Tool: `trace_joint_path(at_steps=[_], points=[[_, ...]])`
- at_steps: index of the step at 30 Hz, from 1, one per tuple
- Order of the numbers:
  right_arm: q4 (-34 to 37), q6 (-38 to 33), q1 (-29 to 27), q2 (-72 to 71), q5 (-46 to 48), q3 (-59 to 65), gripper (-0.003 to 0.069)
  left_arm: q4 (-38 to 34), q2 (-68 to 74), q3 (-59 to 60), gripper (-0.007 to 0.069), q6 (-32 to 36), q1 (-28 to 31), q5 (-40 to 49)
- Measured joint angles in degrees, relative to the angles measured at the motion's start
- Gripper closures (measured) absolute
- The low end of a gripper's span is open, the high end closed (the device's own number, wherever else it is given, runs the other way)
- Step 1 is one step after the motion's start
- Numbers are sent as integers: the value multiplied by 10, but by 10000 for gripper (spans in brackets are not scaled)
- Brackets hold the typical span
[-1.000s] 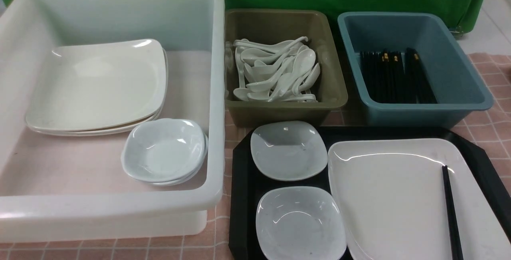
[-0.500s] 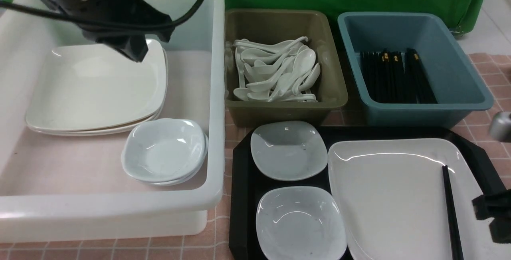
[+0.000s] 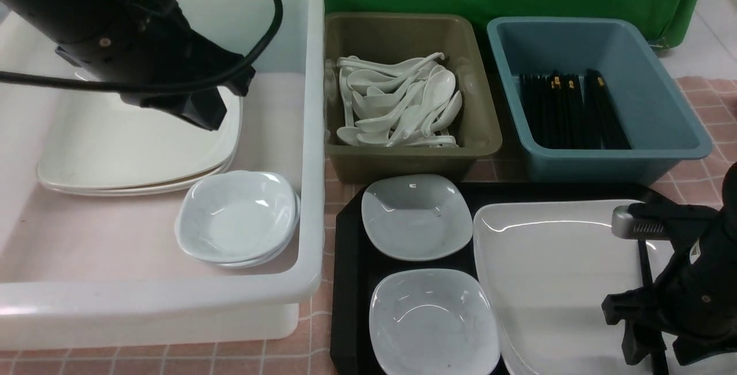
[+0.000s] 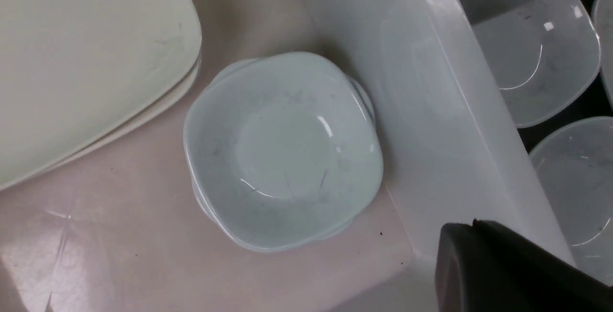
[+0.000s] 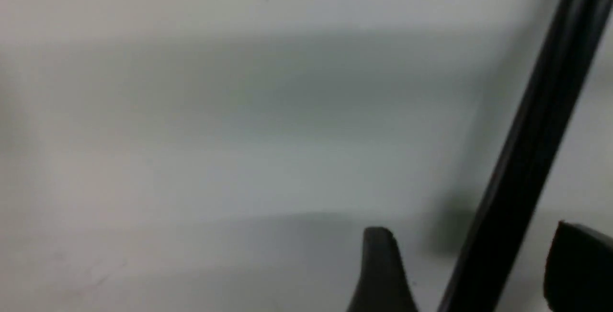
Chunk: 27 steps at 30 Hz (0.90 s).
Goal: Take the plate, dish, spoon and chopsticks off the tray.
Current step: Use the right arm to grab a pair of chopsticks from the plate
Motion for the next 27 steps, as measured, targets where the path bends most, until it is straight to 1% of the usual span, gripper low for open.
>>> trace_joint_path(at_steps=[3, 6, 9, 12, 13, 14, 20, 24, 27], points=[[0, 0, 0, 16, -5, 0, 164, 0, 0, 0, 627, 0, 0, -12], [0, 1, 0, 25, -11, 0, 183, -1, 0, 0, 627, 0, 0, -20], [0, 1, 0, 33, -16, -3, 276, -1, 0, 0, 627, 0, 0, -32], [0, 1, 0, 34, -14, -6, 426, -3, 0, 1, 627, 0, 0, -39], [0, 1, 0, 34, -13, -6, 426, -4, 0, 1, 627, 0, 0, -39], [-3, 0, 0, 33, -10, -6, 496, -8, 0, 1, 626, 0, 0, -40], [-1, -4, 0, 3, 11, -6, 491, -10, 0, 2, 626, 3, 0, -42], [0, -13, 0, -69, 38, -6, 491, -10, 0, 2, 624, 18, 0, -42], [0, -17, 0, -142, 28, -6, 491, -11, 0, 2, 624, 24, 0, -42]])
